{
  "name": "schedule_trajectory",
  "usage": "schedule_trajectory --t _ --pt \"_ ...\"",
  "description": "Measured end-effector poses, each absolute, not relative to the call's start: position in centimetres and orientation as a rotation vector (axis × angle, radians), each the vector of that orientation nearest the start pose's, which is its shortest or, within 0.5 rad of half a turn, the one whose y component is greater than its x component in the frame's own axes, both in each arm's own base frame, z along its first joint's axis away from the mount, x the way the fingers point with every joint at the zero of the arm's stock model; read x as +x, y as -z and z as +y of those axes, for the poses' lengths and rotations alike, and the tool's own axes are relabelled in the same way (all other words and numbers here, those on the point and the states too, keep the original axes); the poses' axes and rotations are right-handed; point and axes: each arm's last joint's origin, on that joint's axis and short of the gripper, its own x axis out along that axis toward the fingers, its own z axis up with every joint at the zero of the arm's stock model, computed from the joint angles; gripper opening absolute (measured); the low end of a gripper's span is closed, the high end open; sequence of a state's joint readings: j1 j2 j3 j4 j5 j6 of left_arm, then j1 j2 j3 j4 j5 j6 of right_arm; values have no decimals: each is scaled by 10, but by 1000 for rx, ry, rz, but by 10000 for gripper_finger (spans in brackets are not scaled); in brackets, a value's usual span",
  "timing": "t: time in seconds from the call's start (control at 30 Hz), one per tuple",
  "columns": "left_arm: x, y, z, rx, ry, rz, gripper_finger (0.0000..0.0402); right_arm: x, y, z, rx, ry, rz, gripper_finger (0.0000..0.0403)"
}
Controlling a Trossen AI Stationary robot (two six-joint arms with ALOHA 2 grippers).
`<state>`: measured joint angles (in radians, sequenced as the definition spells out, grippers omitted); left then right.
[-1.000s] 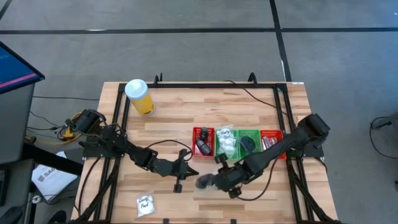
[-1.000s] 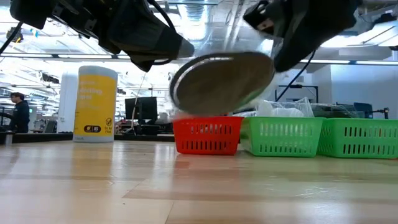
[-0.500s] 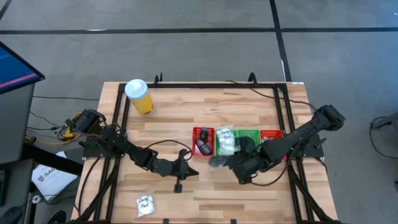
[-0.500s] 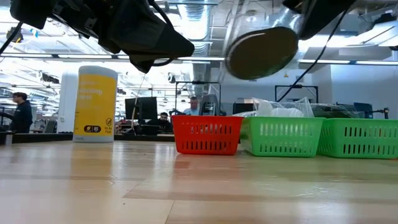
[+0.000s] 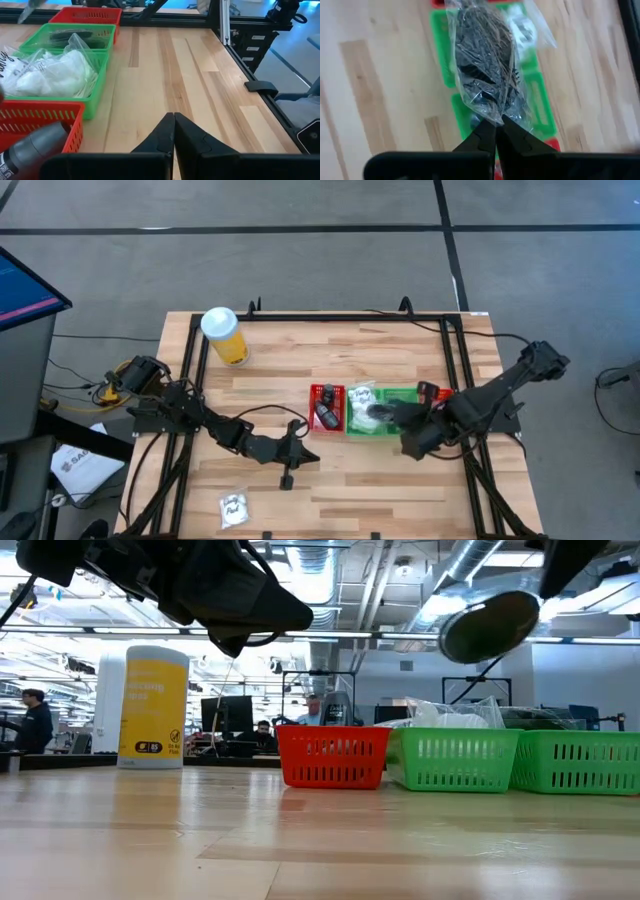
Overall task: Pick & Place Travel size toiletries
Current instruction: Put the black hairbrush into the right green bin
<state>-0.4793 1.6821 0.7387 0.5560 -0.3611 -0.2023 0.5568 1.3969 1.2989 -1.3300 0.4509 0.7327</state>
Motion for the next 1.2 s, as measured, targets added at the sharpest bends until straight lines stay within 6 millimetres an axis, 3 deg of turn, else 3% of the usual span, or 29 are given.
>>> schedule_trajectory --t 0.3,0.73,1.0,1.2 --pt "297 -167 -143 -61 77 364 0 188 -307 108 27 534 1233 0" --pt "293 -167 -151 -62 104 361 0 175 -307 115 103 648 1198 0" --pt "293 -168 -152 -63 107 358 0 160 -269 113 140 749 1195 0" --pt "293 -168 -152 -66 108 352 0 152 -248 107 239 722 1131 0"
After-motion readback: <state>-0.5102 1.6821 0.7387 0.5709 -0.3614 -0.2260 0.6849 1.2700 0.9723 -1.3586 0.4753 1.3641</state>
